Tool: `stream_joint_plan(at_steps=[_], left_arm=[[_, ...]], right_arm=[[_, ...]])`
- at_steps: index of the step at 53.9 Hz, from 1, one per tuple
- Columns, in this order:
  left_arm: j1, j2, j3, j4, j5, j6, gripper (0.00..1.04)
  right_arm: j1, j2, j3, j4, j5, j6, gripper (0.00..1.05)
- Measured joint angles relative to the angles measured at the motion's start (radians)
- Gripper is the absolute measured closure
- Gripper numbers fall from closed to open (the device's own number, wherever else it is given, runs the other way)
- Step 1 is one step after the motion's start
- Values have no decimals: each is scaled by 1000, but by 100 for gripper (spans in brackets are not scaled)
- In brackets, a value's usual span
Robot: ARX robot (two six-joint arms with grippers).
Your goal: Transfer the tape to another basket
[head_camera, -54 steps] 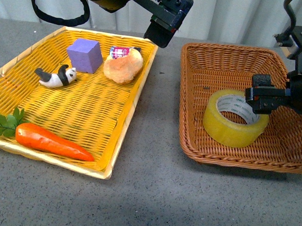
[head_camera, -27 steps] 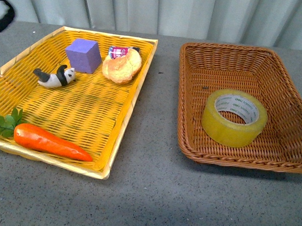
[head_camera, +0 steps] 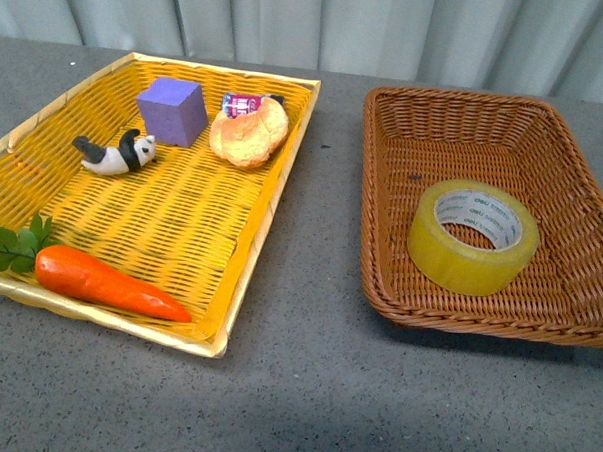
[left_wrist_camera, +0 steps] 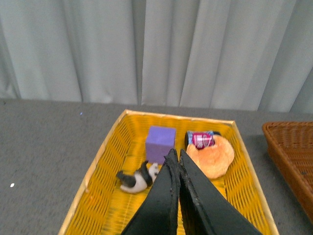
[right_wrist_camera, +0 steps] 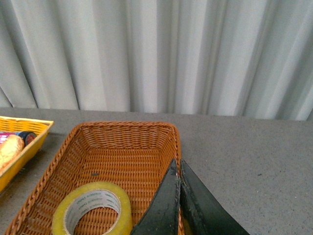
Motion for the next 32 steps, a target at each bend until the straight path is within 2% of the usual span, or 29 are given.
stream_joint_plan(at_steps=[13, 16, 18, 32], left_arm=[[34, -165, -89, -87, 35, -2, 101], [74, -213, -104, -121, 97, -2, 101], [88, -238, -111, -140, 105, -2, 101], [110, -471, -159, -323, 108, -3, 101]], right_arm=[[0, -207, -59, -132, 0, 0, 104], [0, -256, -70, -169, 0, 0, 104], [0, -280, -75, -188, 0, 0, 104], [0, -509, -108, -379, -3, 0, 104]])
